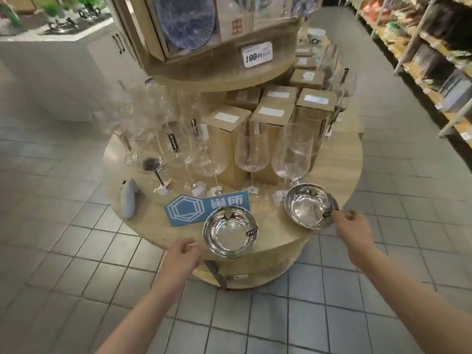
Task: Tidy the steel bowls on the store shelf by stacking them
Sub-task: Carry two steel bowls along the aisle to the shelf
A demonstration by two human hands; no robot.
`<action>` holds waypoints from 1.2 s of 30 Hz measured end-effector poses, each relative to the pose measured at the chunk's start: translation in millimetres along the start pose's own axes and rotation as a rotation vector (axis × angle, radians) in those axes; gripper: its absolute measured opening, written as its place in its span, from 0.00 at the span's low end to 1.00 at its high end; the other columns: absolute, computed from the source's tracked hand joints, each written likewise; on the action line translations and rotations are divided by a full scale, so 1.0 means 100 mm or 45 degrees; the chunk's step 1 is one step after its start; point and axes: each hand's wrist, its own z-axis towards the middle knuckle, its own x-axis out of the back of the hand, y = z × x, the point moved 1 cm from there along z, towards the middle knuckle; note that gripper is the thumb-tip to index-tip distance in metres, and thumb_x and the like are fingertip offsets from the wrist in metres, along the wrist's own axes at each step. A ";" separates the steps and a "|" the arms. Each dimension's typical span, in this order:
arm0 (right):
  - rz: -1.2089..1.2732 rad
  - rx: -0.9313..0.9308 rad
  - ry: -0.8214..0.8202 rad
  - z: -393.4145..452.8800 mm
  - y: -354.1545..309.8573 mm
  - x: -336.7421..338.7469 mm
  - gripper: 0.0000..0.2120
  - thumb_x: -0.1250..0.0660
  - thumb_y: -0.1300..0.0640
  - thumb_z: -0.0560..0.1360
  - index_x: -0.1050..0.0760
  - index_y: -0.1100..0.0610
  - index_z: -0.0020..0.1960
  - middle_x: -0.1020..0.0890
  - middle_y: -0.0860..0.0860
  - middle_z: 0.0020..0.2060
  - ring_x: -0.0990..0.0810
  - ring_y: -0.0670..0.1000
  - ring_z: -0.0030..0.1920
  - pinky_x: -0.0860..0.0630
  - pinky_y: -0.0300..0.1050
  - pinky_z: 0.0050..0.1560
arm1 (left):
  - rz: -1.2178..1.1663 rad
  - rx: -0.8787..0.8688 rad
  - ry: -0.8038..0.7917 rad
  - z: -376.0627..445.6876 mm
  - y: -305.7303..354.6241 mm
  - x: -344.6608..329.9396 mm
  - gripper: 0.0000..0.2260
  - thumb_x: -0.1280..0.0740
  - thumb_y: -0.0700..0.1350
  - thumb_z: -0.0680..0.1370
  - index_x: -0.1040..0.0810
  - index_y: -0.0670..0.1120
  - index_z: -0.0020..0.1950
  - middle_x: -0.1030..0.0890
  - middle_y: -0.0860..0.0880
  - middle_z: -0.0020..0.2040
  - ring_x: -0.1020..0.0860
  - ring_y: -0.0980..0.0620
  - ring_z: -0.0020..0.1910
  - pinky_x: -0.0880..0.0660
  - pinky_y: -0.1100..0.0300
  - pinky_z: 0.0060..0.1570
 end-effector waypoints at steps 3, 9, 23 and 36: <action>-0.002 -0.138 0.022 0.18 0.06 -0.13 0.32 0.30 0.50 0.77 0.35 0.62 0.76 0.25 0.60 0.67 0.21 0.60 0.58 0.21 0.60 0.60 | 0.074 -0.012 0.009 0.21 0.01 -0.11 0.19 0.28 0.48 0.76 0.25 0.47 0.66 0.18 0.47 0.56 0.17 0.48 0.52 0.21 0.47 0.60; 0.337 -0.285 -0.164 0.27 0.18 -0.32 0.10 0.31 0.66 0.76 0.24 0.58 0.55 0.18 0.57 0.56 0.15 0.56 0.49 0.18 0.43 0.32 | 0.192 0.005 -0.109 0.40 0.01 -0.34 0.08 0.30 0.40 0.77 0.19 0.51 0.53 0.14 0.47 0.46 0.14 0.47 0.42 0.16 0.45 0.47; 0.720 -0.327 -0.178 -0.02 0.16 0.98 0.22 0.36 0.75 0.74 0.30 0.68 0.67 0.17 0.61 0.56 0.16 0.59 0.48 0.17 0.45 0.36 | 0.185 -0.013 -0.456 -0.09 0.47 -1.07 0.13 0.34 0.33 0.75 0.17 0.50 0.49 0.14 0.45 0.41 0.16 0.47 0.31 0.19 0.51 0.28; 0.943 -0.268 0.153 0.14 0.95 3.67 0.09 0.37 0.71 0.77 0.23 0.61 0.53 0.13 0.56 0.40 0.13 0.53 0.38 0.17 0.46 0.34 | 0.273 -0.228 -0.791 -0.95 1.23 -3.58 0.09 0.34 0.31 0.74 0.18 0.41 0.49 0.14 0.45 0.37 0.16 0.52 0.31 0.22 0.61 0.28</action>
